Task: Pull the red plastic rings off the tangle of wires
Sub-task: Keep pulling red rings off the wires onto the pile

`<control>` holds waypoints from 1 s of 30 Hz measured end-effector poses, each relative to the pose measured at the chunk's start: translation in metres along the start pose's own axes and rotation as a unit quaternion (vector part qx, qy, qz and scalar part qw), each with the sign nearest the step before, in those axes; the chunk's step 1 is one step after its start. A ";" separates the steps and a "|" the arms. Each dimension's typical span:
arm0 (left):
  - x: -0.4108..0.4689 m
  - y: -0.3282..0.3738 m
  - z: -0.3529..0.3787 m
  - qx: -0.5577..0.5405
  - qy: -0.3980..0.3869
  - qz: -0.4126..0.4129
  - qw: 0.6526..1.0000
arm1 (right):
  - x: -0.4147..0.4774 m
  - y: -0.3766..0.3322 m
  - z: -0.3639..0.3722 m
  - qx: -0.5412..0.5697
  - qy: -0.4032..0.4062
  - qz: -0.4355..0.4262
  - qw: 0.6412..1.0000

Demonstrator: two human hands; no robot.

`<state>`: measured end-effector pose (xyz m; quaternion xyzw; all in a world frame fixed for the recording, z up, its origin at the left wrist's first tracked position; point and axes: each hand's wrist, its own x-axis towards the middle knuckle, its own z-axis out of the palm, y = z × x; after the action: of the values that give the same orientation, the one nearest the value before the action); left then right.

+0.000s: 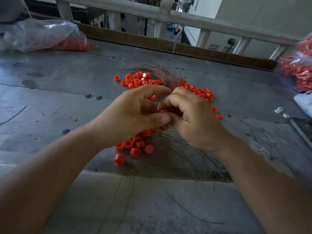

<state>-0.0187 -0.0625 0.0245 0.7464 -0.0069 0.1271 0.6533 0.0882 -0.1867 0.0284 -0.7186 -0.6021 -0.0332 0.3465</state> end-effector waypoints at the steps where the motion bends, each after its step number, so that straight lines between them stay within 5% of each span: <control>1: 0.000 0.000 0.001 0.012 0.003 0.006 1.000 | 0.000 -0.001 0.001 -0.007 -0.001 0.002 1.000; 23: 0.004 0.004 -0.016 -0.145 0.059 0.010 0.988 | 0.000 -0.001 -0.004 0.176 0.048 0.053 0.982; 30: 0.004 0.005 -0.018 -0.163 0.080 0.028 0.983 | -0.001 0.000 -0.009 0.093 0.094 0.025 0.991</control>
<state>-0.0192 -0.0447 0.0319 0.6167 0.0039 0.2020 0.7608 0.0914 -0.1926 0.0350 -0.6919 -0.5491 -0.0353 0.4674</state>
